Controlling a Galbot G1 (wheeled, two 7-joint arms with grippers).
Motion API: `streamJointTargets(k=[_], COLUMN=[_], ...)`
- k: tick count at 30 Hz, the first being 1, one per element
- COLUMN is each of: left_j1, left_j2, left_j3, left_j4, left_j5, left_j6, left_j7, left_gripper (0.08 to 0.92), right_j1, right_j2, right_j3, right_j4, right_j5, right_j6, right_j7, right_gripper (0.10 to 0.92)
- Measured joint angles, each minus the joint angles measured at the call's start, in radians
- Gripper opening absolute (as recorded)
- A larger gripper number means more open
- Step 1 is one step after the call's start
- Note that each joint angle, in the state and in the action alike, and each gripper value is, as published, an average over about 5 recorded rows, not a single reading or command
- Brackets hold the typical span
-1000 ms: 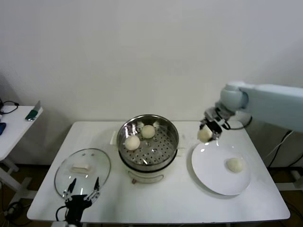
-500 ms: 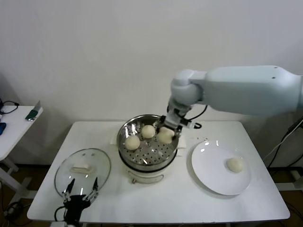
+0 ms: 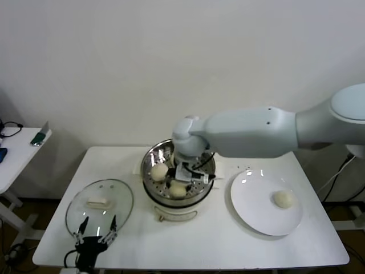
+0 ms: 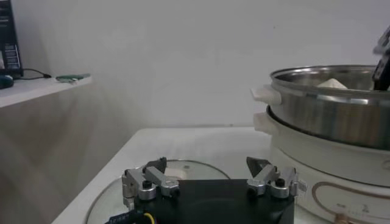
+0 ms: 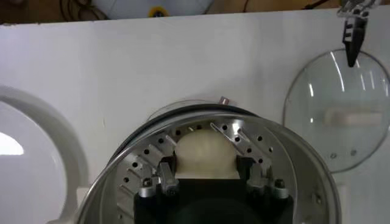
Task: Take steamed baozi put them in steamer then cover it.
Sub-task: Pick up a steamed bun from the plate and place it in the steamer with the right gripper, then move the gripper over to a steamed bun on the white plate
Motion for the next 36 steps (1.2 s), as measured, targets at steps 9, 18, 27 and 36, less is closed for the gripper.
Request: streamJointTargets(k=[9, 18, 27, 36], left_j1=[0.007, 0.003, -0.003, -0.017], left_j2=[0.0, 0.004, 0.01, 0.013], left_j3=[0.0, -0.001, 0.0, 0.003], left_j4=[-0.003, -0.007, -0.008, -0.005], left_j5=[0.002, 0.004, 0.001, -0.003], left_j6=[-0.003, -0.002, 0.0, 0.004], left_j7=[-0.001, -0.001, -0.001, 0.002], left_gripper=[0.823, 0.823, 0.823, 0.823], right_j1=[-0.037, 0.04, 0.181, 0.234], right_j2=[0.023, -0.002, -0.151, -0.41], right_j3=[0.009, 0.005, -0.067, -0.2], right_j4=[-0.055, -0.095, -0.14, -0.181], right_j5=[-0.033, 0.041, 0.23, 0.375], right_j6=[0.033, 0.121, 0.135, -0.047], right_j7=[0.018, -0.008, -0.102, -0.152], right_gripper=[0.803, 0.823, 0.823, 0.823])
